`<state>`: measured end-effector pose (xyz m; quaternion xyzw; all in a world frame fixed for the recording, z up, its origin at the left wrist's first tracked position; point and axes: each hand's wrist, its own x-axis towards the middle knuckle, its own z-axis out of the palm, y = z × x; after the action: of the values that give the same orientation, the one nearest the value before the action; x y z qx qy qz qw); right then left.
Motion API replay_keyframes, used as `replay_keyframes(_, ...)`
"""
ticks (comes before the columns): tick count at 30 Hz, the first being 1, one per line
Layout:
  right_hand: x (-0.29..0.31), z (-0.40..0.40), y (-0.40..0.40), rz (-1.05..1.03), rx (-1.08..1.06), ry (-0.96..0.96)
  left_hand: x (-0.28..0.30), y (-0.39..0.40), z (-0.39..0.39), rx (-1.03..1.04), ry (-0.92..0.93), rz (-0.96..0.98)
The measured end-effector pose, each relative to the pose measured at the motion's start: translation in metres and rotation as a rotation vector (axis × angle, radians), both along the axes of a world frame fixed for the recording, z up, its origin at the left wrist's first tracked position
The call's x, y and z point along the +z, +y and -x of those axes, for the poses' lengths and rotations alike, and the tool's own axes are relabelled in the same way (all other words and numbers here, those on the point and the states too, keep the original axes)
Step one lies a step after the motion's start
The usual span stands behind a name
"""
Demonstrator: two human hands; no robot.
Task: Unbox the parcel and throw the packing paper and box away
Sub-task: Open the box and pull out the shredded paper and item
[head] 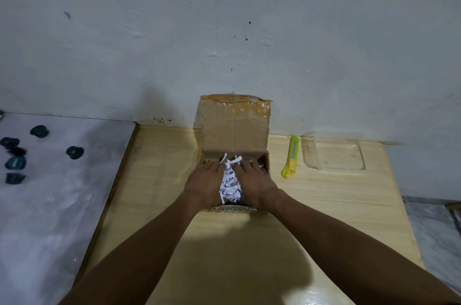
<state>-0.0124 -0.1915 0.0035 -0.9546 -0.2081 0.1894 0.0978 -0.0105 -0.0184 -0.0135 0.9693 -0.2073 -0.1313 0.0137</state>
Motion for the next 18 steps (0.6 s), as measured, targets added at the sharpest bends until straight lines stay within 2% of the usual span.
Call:
replay_keyframes(5, -0.004, 0.0, -0.002, -0.037, -0.008, 0.042, 0.002, -0.002, -0.001, 0.015, -0.005, 0.023)
replay_keyframes(11, 0.009, -0.002, -0.005, -0.143, -0.024, -0.012, 0.031, -0.004, -0.004, 0.112, 0.082, 0.219)
replay_keyframes(18, 0.051, -0.009, -0.007, -0.171, -0.005, -0.1, 0.078, 0.003, -0.007, 0.033, 0.052, 0.362)
